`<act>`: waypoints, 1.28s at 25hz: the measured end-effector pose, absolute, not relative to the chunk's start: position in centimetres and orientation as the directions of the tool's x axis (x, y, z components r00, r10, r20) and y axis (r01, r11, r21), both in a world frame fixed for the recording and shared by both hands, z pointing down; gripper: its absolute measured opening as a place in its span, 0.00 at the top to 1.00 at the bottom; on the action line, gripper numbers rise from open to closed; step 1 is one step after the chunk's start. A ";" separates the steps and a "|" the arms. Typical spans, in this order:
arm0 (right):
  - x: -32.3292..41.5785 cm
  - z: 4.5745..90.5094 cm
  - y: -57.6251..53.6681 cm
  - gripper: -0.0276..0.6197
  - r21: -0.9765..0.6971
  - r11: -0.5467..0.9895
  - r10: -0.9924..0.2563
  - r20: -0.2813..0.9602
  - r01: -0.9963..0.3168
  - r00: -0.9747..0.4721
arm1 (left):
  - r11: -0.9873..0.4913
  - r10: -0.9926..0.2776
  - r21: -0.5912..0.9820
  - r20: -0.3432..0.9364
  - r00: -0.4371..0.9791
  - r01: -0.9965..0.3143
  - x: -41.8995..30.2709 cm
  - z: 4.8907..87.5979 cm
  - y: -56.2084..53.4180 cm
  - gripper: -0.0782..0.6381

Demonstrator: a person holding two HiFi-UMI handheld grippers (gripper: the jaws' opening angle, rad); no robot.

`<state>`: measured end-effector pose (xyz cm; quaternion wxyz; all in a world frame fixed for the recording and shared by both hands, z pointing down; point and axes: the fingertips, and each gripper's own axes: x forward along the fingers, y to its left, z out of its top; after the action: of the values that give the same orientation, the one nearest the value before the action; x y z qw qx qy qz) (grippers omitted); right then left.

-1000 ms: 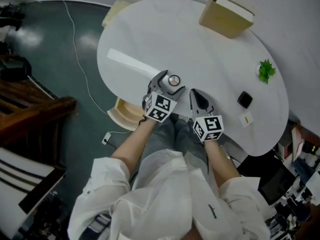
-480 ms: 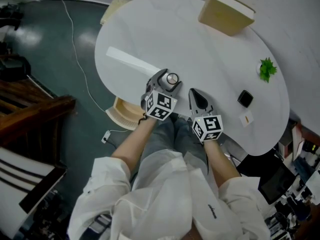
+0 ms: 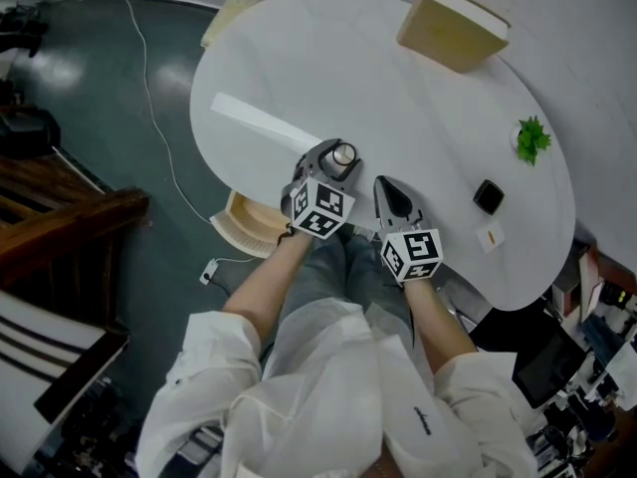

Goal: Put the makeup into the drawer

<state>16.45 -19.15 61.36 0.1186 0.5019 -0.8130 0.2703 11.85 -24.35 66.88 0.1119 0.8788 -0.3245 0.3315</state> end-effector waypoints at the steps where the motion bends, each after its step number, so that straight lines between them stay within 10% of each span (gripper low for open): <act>1: 16.3 61.3 -19.1 0.93 -0.320 0.353 -0.751 0.464 -0.879 -0.470 | -0.764 -0.498 -0.018 0.652 0.572 -0.646 11.8 66.7 -24.3 0.55; 32: -3.2 62.0 -10.1 0.93 -0.367 0.706 -0.428 0.460 -0.606 -0.778 | -0.464 -0.699 0.046 0.594 0.398 -0.885 -6.9 63.1 -11.6 0.56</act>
<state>-3.22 -10.14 62.02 0.1730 0.2850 -0.9072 0.2564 -6.92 -11.55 63.15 0.1808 0.8163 -0.4851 0.2564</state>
